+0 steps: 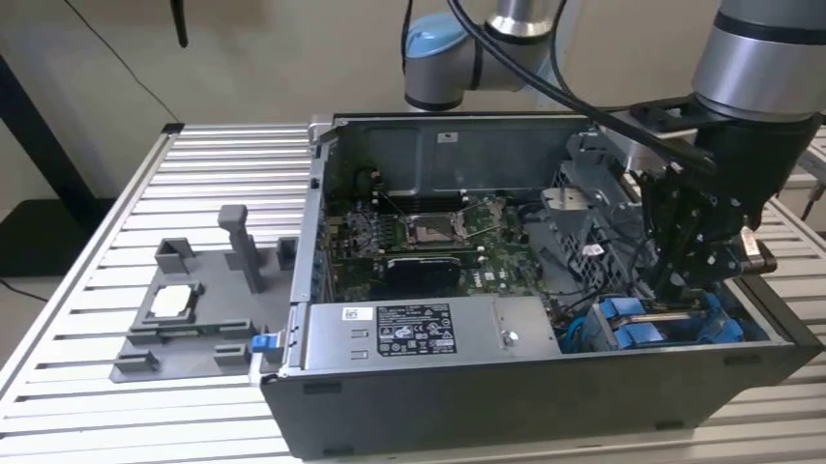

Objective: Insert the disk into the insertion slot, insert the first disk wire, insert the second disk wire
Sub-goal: 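Insert the second disk wire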

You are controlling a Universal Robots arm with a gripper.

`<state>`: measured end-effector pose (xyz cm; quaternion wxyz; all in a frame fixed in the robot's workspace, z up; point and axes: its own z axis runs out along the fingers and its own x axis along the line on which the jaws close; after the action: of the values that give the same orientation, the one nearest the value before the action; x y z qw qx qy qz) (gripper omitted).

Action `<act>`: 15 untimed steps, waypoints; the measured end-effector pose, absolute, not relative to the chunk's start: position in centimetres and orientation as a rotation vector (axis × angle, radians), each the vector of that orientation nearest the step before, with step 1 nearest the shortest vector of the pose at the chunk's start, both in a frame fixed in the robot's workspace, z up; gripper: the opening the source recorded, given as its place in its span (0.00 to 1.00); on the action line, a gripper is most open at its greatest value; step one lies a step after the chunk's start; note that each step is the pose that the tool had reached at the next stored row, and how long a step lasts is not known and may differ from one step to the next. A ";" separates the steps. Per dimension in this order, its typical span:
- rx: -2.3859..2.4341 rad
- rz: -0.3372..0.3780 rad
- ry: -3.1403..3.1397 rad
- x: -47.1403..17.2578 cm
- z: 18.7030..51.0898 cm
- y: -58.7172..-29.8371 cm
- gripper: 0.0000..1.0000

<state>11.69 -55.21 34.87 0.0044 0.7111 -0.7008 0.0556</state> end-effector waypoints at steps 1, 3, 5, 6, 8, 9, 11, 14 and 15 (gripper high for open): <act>2.227 0.167 -2.195 11.8 34.8 -55.3 0.16; 2.226 0.152 -2.193 11.9 34.7 -55.4 0.16; 2.227 0.136 -2.194 12.0 34.6 -55.5 0.16; 2.229 0.128 -2.199 12.0 34.6 -55.5 0.16; 2.233 0.114 -2.209 12.0 34.5 -55.5 0.16; 2.233 0.108 -2.214 12.0 34.4 -55.5 0.16; 2.234 0.099 -2.222 12.1 34.3 -55.5 0.16; 2.230 0.096 -2.228 12.2 34.1 -55.7 0.16; 2.229 0.095 -2.229 12.2 34.1 -55.7 0.16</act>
<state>12.24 -55.70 34.12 -0.0059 0.7067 -0.7068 0.0302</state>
